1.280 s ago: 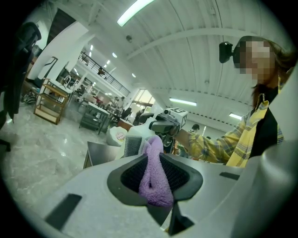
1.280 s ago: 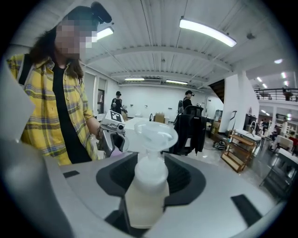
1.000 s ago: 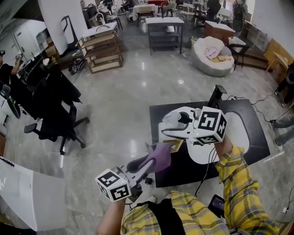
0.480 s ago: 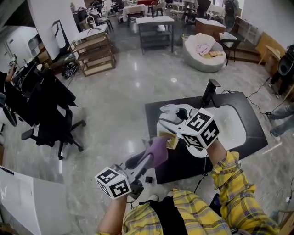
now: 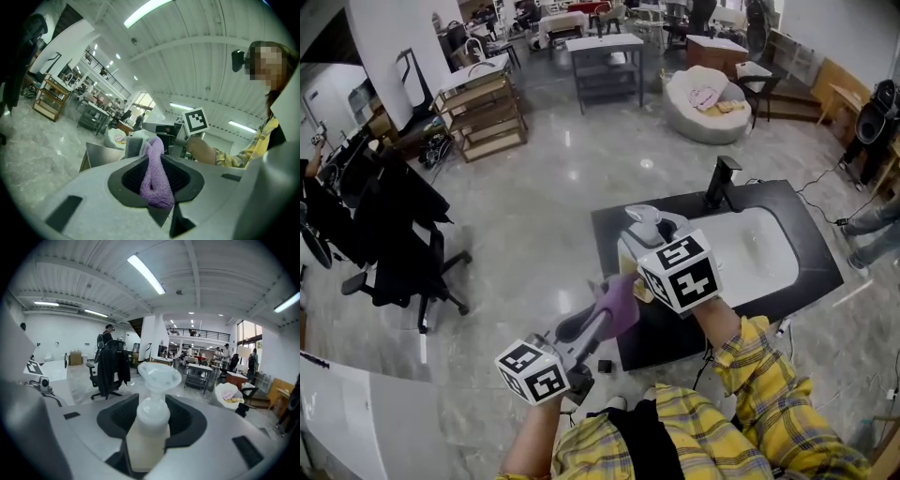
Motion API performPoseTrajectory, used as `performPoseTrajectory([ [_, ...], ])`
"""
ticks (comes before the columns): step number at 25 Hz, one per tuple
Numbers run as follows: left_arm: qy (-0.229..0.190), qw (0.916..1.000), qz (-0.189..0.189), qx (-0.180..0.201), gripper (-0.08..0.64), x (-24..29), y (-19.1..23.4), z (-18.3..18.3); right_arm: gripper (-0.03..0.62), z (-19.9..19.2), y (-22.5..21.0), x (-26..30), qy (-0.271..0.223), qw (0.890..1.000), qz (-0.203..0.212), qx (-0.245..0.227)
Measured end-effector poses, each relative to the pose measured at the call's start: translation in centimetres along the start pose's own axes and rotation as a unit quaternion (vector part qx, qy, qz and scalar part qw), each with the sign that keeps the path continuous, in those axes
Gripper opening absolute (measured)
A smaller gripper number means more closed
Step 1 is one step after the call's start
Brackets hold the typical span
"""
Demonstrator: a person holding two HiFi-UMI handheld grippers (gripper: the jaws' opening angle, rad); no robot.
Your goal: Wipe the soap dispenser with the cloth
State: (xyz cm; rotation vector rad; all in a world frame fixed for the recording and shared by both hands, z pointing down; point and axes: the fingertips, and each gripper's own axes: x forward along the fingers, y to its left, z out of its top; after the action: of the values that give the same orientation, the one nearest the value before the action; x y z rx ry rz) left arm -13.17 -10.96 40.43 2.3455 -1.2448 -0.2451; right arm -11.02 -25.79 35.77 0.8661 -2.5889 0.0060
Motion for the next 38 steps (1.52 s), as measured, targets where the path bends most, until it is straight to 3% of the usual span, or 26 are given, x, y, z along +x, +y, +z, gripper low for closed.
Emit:
performPoseTrajectory([
  [5,-0.003,1.0000,-0.002,-0.004,0.066,0.0,-0.1,0.1,0.167,-0.1,-0.1,0.1,0.004,1.000,-0.004,0.005],
  [10,-0.001,1.0000,-0.008,0.000,0.066,0.1,-0.5,0.1,0.178,0.2,0.9,-0.8,-0.033,0.993,0.114,0.014],
  [15,0.003,0.9999,-0.016,0.004,0.066,0.5,-1.1,0.1,0.212,1.4,0.6,-3.2,-0.111,0.962,0.243,-0.053],
  [20,0.001,0.9999,-0.012,0.007,0.066,0.6,-1.4,0.0,0.235,0.8,1.4,-4.1,-0.102,0.924,0.354,-0.103],
  [25,0.000,0.9999,-0.003,0.010,0.066,0.8,-1.7,-0.1,0.236,0.4,1.2,-2.7,-0.096,0.909,0.390,-0.109],
  [30,0.000,0.9998,0.008,0.016,0.066,1.0,-1.9,-0.3,0.233,0.5,2.0,-2.5,-0.108,0.878,0.453,-0.113],
  [33,-0.002,0.9998,0.018,0.012,0.066,1.2,-1.6,-0.5,0.161,0.3,2.5,-2.6,-0.106,0.858,0.489,-0.116],
  [35,-0.004,0.9996,0.024,0.011,0.066,1.3,-1.2,-0.5,0.160,0.4,2.4,-2.5,-0.113,0.854,0.498,-0.099],
  [38,-0.008,0.9994,0.032,0.012,0.066,1.2,-0.8,-0.2,0.159,0.7,2.1,-2.3,-0.122,0.863,0.485,-0.074],
])
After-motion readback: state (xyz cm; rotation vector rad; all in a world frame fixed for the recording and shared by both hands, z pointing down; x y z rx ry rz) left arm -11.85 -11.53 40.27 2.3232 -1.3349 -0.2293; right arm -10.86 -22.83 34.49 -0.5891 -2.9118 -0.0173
